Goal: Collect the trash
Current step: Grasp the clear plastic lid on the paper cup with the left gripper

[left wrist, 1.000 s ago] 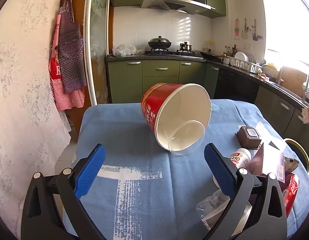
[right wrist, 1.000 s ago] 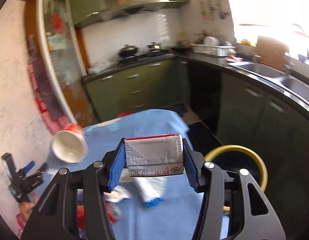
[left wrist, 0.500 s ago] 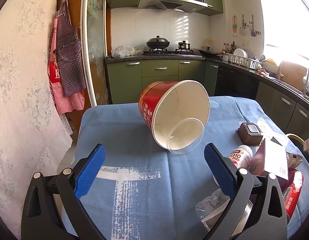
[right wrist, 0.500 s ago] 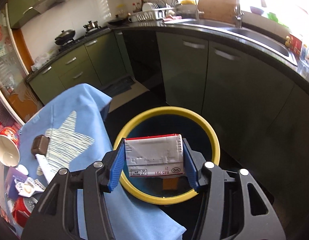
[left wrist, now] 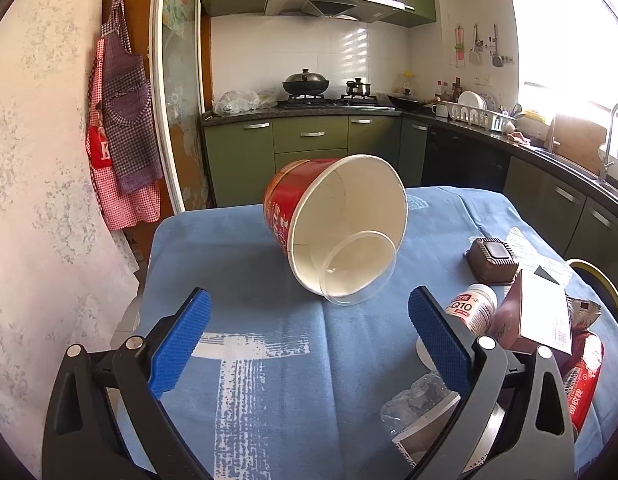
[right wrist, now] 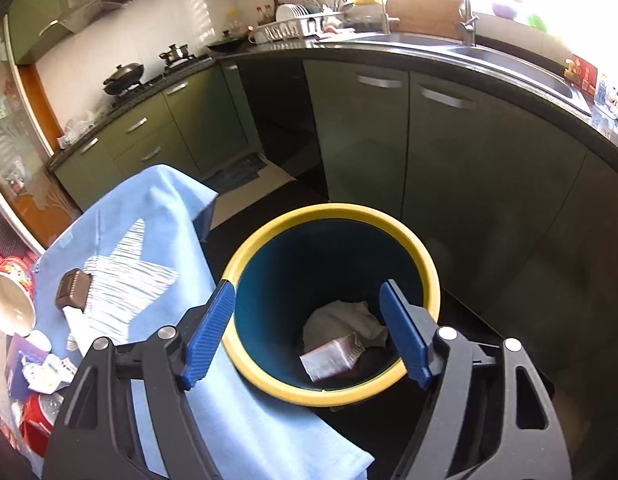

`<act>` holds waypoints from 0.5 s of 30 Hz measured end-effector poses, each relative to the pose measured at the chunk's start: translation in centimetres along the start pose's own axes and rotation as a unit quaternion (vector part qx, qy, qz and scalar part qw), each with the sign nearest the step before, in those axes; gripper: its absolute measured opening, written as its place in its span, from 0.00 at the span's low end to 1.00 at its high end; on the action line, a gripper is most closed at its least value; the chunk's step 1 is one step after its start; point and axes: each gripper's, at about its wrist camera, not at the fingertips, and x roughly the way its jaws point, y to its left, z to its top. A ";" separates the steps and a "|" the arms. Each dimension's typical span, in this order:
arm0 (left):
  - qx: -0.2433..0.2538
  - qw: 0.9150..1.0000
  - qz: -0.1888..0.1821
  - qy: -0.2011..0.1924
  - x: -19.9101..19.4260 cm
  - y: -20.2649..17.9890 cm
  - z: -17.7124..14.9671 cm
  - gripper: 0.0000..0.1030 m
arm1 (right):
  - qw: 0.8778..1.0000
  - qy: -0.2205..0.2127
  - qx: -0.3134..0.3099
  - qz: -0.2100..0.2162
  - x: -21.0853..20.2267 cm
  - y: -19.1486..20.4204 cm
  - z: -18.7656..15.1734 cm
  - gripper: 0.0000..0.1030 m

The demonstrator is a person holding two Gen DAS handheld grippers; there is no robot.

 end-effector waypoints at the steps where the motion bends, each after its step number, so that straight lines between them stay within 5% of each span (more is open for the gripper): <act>1: 0.001 1.000 0.000 0.000 0.0 0.0 0.1 0.95 | 1.000 -0.001 -0.003 0.003 -0.1 0.2 -0.1 0.69; 8: 0.043 0.999 -0.002 -0.006 -0.6 -1.9 1.4 0.94 | 0.999 0.001 -0.016 0.029 -0.2 1.6 -0.5 0.69; 15: 0.101 0.993 -0.051 0.018 1.3 -4.4 3.6 0.65 | 0.998 0.005 -0.020 0.053 -0.2 2.3 -1.0 0.69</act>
